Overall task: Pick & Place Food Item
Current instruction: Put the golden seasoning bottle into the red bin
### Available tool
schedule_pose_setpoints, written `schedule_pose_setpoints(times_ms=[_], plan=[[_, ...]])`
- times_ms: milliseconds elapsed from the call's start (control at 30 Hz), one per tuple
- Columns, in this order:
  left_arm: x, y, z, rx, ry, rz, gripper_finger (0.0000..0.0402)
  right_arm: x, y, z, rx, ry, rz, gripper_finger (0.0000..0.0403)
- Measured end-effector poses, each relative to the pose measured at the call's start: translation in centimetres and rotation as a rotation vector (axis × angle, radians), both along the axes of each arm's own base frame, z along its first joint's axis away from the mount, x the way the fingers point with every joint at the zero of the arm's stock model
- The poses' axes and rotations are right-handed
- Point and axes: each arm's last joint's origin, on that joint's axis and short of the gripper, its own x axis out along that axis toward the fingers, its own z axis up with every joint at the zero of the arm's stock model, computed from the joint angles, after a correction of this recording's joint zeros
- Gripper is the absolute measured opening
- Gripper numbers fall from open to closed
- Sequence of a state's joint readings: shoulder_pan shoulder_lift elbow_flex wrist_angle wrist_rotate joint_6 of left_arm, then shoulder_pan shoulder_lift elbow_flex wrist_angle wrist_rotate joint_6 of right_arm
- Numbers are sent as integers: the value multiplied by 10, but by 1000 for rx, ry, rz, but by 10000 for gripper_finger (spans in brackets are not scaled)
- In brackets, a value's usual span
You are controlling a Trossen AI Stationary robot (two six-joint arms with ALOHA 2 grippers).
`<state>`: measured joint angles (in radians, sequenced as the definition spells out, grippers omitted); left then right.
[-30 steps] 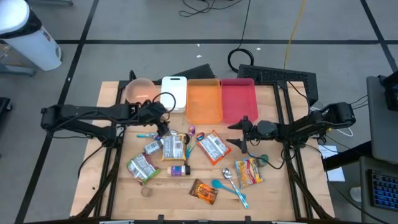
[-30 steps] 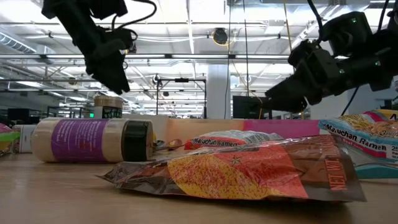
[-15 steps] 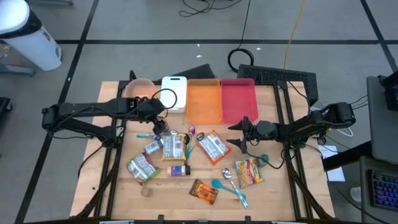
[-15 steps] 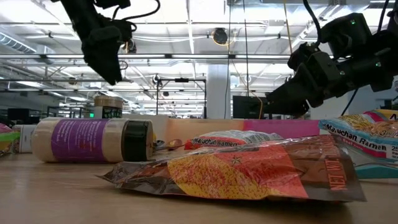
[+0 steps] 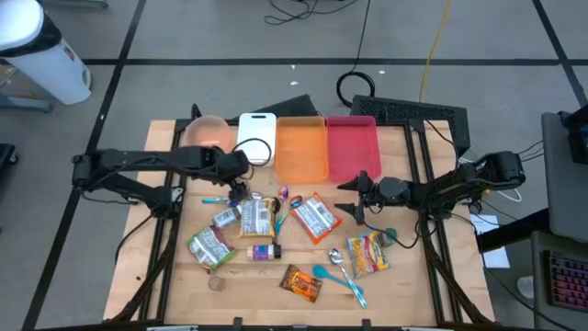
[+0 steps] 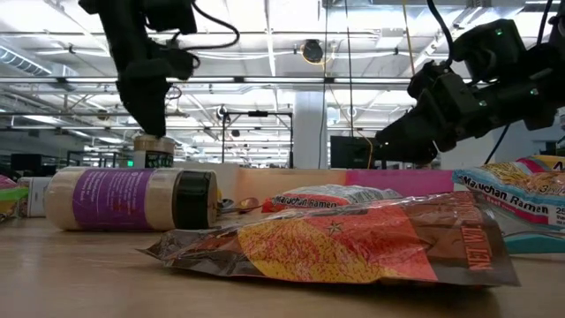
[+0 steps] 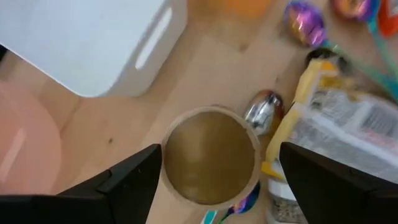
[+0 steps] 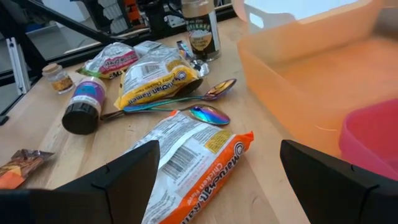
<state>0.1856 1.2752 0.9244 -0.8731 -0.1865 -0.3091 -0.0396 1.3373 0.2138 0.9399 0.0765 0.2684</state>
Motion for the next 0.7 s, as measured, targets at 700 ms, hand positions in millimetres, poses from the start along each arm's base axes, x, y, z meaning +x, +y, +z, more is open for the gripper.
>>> schedule_pose_setpoints(times_ms=[700], plan=[[11, 3, -23, 7, 137, -36, 305, -4, 1, -11, 49, 113, -12, 325]])
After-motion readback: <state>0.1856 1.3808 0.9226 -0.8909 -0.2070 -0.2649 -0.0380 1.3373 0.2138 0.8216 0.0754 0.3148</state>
